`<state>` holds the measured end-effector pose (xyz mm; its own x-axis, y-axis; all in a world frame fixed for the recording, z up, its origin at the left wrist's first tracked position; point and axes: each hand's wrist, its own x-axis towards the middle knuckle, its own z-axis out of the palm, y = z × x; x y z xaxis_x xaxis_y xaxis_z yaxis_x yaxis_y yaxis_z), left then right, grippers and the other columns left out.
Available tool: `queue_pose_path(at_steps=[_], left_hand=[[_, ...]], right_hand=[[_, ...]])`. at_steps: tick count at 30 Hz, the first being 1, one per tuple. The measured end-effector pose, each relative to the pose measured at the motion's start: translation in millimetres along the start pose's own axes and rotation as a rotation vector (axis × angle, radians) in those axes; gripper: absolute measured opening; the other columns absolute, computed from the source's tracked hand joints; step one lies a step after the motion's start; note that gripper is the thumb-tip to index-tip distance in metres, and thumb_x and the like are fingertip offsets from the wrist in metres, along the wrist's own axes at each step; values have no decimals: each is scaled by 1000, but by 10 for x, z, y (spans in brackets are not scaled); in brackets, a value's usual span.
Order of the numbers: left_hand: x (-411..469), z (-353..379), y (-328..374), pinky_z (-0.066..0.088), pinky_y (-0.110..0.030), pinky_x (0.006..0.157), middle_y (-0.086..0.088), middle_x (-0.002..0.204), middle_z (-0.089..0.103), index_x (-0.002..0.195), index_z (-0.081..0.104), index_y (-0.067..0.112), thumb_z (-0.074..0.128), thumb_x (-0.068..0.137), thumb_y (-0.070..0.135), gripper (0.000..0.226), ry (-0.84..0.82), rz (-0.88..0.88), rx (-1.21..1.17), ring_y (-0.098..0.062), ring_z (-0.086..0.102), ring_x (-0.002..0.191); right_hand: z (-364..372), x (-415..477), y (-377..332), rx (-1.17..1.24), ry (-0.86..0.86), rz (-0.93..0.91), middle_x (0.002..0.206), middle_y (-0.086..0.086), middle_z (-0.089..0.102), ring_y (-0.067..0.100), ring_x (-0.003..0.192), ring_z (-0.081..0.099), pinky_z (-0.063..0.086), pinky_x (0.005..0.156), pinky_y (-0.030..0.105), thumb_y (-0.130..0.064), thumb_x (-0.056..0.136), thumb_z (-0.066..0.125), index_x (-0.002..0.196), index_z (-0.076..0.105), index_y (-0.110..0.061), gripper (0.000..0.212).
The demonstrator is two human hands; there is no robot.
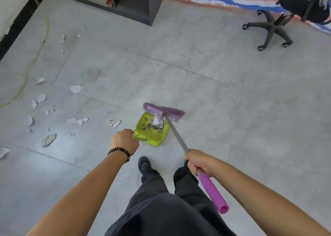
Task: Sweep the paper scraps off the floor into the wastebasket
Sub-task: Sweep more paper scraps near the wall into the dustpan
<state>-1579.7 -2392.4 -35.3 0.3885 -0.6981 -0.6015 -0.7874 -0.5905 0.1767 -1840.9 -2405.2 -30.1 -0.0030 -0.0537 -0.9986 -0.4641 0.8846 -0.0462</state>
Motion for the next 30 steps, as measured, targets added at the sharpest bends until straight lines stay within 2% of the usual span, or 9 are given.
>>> queue_pose_path(at_steps=[4,11,14,18,21,24,26,27,30], left_hand=[[24,-7,11,45,-27,57,-9,85,66,95,67,13,53,81,12,20,-21,-8,24,-30,60,75],[-38,-50,-26,39,-22,48,-6,76,61,85,62,11,49,80,12,14,-115,-35,32,-21,57,64],[-62,-76,-52,40,-24,50,-5,77,59,88,63,12,49,83,15,15,-153,-46,24,-21,56,66],[-121,-38,-110,42,-25,51,-6,82,61,86,62,14,47,81,13,16,-178,-64,-1,-23,60,72],[-120,-35,-126,49,-27,55,-9,90,66,91,62,15,46,79,12,20,-202,-99,-51,-27,64,78],[-68,-35,-115,61,-34,59,-12,82,73,96,63,10,44,74,8,29,-250,-130,-175,-29,71,66],[-6,-45,-98,61,-35,59,-13,79,74,103,61,6,45,75,7,32,-290,-125,-225,-30,70,61],[16,-67,-83,57,-32,57,-12,79,74,107,61,6,48,77,7,32,-315,-112,-222,-30,66,59],[25,-153,-63,43,-25,49,-9,71,59,95,59,5,50,80,8,17,-328,-82,-214,-25,53,56]], right_hand=[[-319,-337,-10,129,-179,103,45,-7,30,2,29,29,23,26,12,-24,100,48,76,40,-21,25],[-546,-778,-87,370,-169,-41,52,-8,32,-2,31,29,21,25,10,-27,102,48,100,48,-22,6],[-420,-614,-221,310,-109,-121,46,-8,32,-1,29,28,21,25,10,-26,103,43,101,49,-24,7],[-73,-251,-435,106,34,-144,44,-5,35,4,30,30,26,31,12,-21,100,41,84,44,-18,16],[196,-84,-428,-66,85,-202,47,3,45,14,39,40,35,42,23,-7,85,51,84,54,-10,4],[416,-178,-263,-139,60,-203,45,9,50,20,39,44,41,49,26,-4,74,55,84,58,-4,11],[431,-344,-173,-86,14,-189,39,6,45,17,34,39,40,47,25,3,75,53,71,56,-4,8],[365,-400,-159,1,-29,-139,37,3,41,14,31,36,38,41,23,5,77,51,62,52,-6,18],[14,-571,-162,323,-154,18,39,-7,32,4,25,31,29,25,15,1,85,49,51,38,-16,39]])
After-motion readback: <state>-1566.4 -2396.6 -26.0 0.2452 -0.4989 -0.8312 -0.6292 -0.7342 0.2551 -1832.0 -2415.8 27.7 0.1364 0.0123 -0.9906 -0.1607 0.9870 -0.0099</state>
